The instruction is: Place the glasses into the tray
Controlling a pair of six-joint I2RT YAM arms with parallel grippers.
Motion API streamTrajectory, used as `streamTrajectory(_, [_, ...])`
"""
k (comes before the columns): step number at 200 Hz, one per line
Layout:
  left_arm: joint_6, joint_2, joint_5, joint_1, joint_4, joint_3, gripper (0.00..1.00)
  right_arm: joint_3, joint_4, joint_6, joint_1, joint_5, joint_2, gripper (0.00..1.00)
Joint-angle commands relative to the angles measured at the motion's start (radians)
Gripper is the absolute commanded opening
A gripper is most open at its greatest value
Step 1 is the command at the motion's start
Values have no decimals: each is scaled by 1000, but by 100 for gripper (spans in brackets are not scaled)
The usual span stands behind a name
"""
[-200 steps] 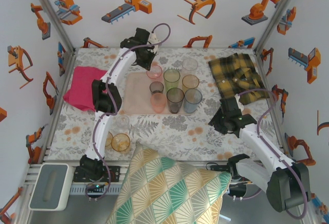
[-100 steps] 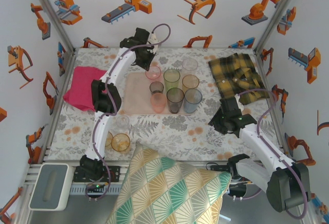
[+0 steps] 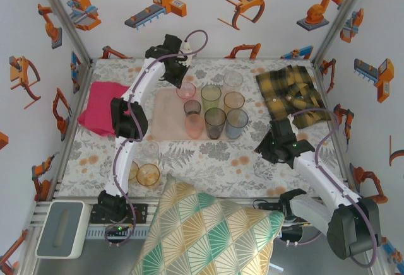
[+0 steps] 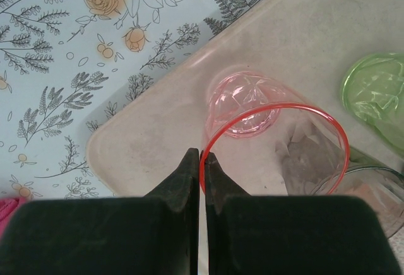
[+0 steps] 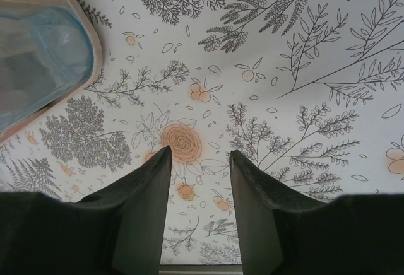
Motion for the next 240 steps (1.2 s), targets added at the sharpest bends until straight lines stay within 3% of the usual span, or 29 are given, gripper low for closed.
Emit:
streamTrajectory(1, [-28,-9,32,-12,-25,47,7,23,-12,-13,-7,8,-20,42])
streamTrajectory(125, [-16,25,-22,-25,11,57,11,20,-31,-13,-7,11,-28,42])
streamTrajectory(214, [-20,37,-19,-23,19,61,27,29,-37,-16,-7,11,-23,42])
streamTrajectory(240, [-24,38,-18,-24,23,63,28,31,-41,-16,-7,11,-24,42])
